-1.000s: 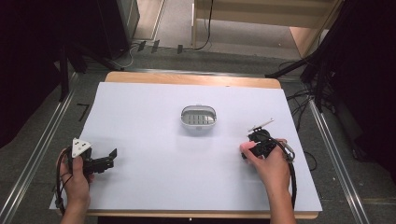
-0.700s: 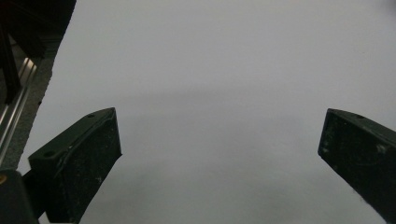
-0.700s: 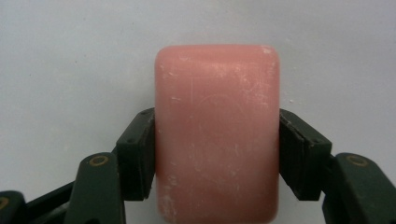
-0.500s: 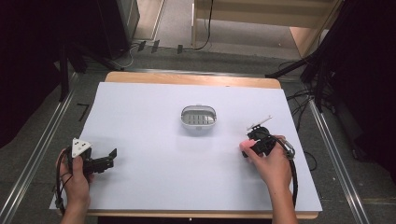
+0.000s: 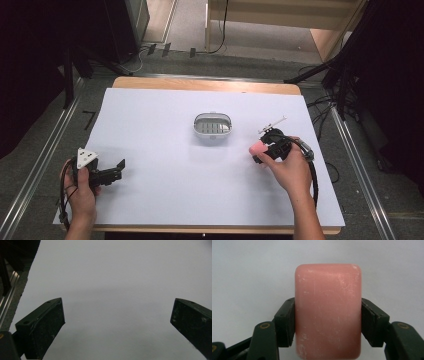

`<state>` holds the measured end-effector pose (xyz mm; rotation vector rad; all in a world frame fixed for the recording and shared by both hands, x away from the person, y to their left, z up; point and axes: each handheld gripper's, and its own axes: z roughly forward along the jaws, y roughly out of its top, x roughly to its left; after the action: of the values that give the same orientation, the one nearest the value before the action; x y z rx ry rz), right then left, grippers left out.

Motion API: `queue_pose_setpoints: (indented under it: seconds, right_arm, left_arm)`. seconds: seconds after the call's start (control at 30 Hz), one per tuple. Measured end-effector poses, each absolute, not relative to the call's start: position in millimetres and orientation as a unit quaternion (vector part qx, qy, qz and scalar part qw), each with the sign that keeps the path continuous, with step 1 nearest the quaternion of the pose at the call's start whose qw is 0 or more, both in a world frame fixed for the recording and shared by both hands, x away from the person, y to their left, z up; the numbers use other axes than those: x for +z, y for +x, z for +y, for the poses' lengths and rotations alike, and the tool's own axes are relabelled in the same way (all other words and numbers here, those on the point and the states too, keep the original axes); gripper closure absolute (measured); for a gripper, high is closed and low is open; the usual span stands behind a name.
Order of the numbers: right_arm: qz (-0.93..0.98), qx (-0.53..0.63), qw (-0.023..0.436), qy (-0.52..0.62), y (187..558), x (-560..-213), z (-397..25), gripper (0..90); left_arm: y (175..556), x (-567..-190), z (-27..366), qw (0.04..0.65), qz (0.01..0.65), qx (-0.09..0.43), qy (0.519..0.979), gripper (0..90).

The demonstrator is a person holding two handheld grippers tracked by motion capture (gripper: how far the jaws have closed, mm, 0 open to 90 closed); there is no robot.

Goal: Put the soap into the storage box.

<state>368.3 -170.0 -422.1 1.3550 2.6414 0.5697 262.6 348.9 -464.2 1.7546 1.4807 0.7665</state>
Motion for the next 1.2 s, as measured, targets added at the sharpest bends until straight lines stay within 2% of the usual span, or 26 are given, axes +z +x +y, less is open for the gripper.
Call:
queue_pose_setpoints:
  seconds: [1.2]
  right_arm:
    - [0.941, 0.218, 0.045, 0.253, 392.9, -402.6, -128.6, 38.2]
  left_arm:
    - [262.7, -464.2, 348.9, 0.352, 0.572, 0.296, 0.679, 0.0]
